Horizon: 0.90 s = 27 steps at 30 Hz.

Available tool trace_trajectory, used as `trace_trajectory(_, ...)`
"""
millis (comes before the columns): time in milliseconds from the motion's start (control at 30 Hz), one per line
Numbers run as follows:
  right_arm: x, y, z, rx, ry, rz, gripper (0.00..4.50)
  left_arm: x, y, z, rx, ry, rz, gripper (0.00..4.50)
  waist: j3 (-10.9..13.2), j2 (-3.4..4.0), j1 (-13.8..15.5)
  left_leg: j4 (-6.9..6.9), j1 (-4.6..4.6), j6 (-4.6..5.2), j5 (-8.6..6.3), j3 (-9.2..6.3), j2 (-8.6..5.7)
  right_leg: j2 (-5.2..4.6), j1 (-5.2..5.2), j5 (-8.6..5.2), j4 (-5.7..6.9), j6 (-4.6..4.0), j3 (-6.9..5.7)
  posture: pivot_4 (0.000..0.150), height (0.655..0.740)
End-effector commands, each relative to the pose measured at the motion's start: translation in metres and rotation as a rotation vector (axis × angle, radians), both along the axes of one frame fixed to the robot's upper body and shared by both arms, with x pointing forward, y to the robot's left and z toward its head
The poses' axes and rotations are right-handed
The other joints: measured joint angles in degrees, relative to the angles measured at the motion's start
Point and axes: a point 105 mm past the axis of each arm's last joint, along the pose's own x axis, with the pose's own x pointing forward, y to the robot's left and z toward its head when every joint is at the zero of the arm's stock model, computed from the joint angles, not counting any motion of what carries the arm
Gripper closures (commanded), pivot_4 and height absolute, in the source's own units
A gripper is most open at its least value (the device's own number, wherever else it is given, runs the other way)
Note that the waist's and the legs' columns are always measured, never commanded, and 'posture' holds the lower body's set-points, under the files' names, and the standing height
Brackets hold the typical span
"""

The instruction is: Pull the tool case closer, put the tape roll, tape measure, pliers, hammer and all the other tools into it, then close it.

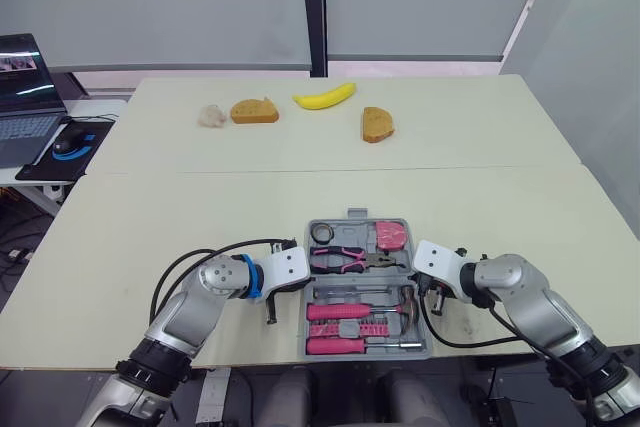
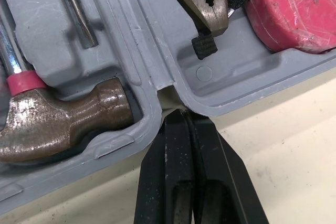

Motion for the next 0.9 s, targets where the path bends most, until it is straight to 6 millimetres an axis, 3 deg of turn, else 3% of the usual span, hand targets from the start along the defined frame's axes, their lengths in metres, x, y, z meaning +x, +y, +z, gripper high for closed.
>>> trace_trajectory(33,0.002,0.005,0.01,0.028,-0.039,0.043,4.5,-0.005,-0.009,0.001,-0.034,0.011,-0.04,4.45,0.0,0.0,0.0,0.0,0.0,0.0,0.0,0.0,0.0,0.0,0.0,0.0,0.0,0.0,0.0,0.15,0.74)
trace_trajectory(167,0.006,-0.021,0.012,-0.023,-0.054,-0.001,4.5,0.001,0.013,0.002,0.04,-0.034,-0.023,4.45,0.0,0.0,0.02,0.01,-0.01,0.0,0.0,0.01,-0.01,-0.01,0.0,0.0,0.0,0.0,0.0,0.15,0.74)
trace_trajectory(400,0.012,-0.068,0.021,-0.086,-0.087,-0.076,4.5,0.023,0.047,0.022,0.05,-0.163,0.076,4.45,0.0,0.0,0.06,-0.01,0.0,0.0,0.0,0.0,0.03,-0.02,0.0,0.0,-0.01,0.0,-0.01,0.15,0.74)
trace_trajectory(500,0.016,-0.076,0.033,0.07,-0.059,-0.2,4.5,0.029,0.057,0.042,-0.001,-0.217,0.101,4.45,0.01,-0.01,-0.06,-0.02,-0.02,0.0,0.0,0.01,0.06,-0.01,-0.03,0.0,-0.01,0.0,0.0,0.15,0.74)
trace_trajectory(600,0.026,-0.079,0.049,0.273,-0.033,-0.329,4.5,0.021,0.053,0.057,-0.104,-0.202,0.079,4.45,0.01,-0.01,-0.06,-0.01,-0.02,0.0,0.0,0.01,0.05,-0.03,-0.01,0.0,-0.02,0.0,0.01,0.15,0.74)
trace_trajectory(633,0.029,-0.081,0.055,0.356,-0.005,-0.381,4.07,0.015,0.05,0.061,-0.13,-0.195,0.056,4.5,0.01,-0.01,-0.08,-0.02,-0.02,0.0,0.0,0.02,0.05,-0.04,-0.01,0.0,-0.02,0.0,0.02,0.15,0.74)
trace_trajectory(733,0.037,-0.084,0.067,0.553,0.068,-0.499,3.52,-0.005,0.033,0.072,-0.228,-0.146,-0.024,4.5,0.02,0.01,-0.11,-0.02,-0.02,0.0,0.0,0.03,0.05,-0.06,0.0,0.01,-0.03,-0.01,0.05,0.15,0.74)
trace_trajectory(900,0.044,-0.072,0.079,0.813,0.227,-0.59,2.35,-0.048,-0.014,0.078,-0.331,-0.011,-0.217,4.5,0.02,0.02,0.06,-0.04,-0.03,0.0,0.0,0.02,0.06,-0.08,0.03,0.01,-0.06,-0.03,0.05,0.15,0.74)
